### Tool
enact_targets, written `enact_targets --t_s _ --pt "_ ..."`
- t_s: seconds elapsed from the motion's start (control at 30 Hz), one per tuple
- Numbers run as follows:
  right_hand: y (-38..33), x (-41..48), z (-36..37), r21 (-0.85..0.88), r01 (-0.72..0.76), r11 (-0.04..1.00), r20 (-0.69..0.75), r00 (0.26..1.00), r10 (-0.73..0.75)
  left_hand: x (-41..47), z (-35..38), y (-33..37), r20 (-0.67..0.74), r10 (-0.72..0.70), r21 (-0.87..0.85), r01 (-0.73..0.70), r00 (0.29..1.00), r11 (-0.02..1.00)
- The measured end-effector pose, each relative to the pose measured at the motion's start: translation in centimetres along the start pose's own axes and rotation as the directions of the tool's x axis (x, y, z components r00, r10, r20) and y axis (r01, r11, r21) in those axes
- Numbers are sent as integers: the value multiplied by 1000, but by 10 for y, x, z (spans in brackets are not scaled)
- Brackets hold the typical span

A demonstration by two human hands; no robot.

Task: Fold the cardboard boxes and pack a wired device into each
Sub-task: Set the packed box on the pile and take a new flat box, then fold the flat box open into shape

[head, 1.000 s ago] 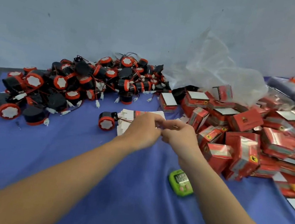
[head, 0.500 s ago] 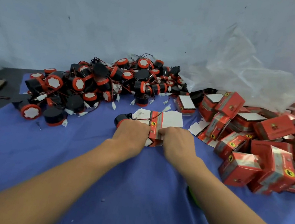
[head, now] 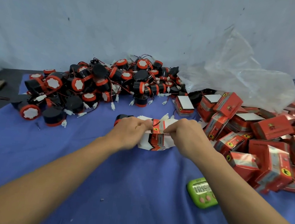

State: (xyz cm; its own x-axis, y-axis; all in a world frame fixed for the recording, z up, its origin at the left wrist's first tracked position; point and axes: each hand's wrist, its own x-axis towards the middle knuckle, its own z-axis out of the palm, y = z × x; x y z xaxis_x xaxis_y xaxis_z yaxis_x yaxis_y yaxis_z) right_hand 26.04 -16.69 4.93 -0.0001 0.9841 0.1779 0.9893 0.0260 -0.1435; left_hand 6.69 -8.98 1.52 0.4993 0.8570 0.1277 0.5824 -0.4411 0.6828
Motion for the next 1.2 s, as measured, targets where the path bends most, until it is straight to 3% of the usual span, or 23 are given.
enact_targets --t_s 0.07,0.13,0.23,0.33,0.37,0.43,0.5,0.57,0.67,0.8,0.97,1.07,1.2 --pt "2 -3 -2 25 57 998 23 998 -57 5 -5 5 163 -59 92 44 985 995" --pt "4 -7 -2 83 67 994 60 996 -72 9 -9 9 231 -86 169 47 969 984" --pt "9 -9 -3 250 -18 968 213 976 -37 14 -11 13 212 -66 326 -7 975 945" --pt "15 2 -2 422 -168 891 60 986 158 14 -8 16 144 -22 442 -44 989 896" --pt "17 8 0 397 -219 891 31 974 225 14 -6 17 135 -11 462 -53 991 885" --pt "19 24 4 130 -275 952 61 961 270 18 -3 19 134 11 519 -80 991 851" --pt "15 38 8 -152 -214 965 85 970 228 26 2 20 131 26 595 -99 991 797" --pt "9 54 11 -250 -107 962 183 971 156 33 7 20 119 27 651 -99 993 753" --pt "6 75 12 -266 -58 962 390 906 162 37 10 21 182 52 700 -167 982 694" --pt "16 86 10 -157 -84 984 449 881 147 32 11 19 283 172 708 -326 944 626" --pt "18 81 8 -124 -134 983 387 906 173 27 12 15 215 237 770 -313 948 555" --pt "17 72 9 -106 -132 986 294 943 158 21 14 11 96 294 788 -253 951 561" --pt "12 66 14 -85 -138 987 128 981 148 16 18 24 87 291 822 -233 953 519"
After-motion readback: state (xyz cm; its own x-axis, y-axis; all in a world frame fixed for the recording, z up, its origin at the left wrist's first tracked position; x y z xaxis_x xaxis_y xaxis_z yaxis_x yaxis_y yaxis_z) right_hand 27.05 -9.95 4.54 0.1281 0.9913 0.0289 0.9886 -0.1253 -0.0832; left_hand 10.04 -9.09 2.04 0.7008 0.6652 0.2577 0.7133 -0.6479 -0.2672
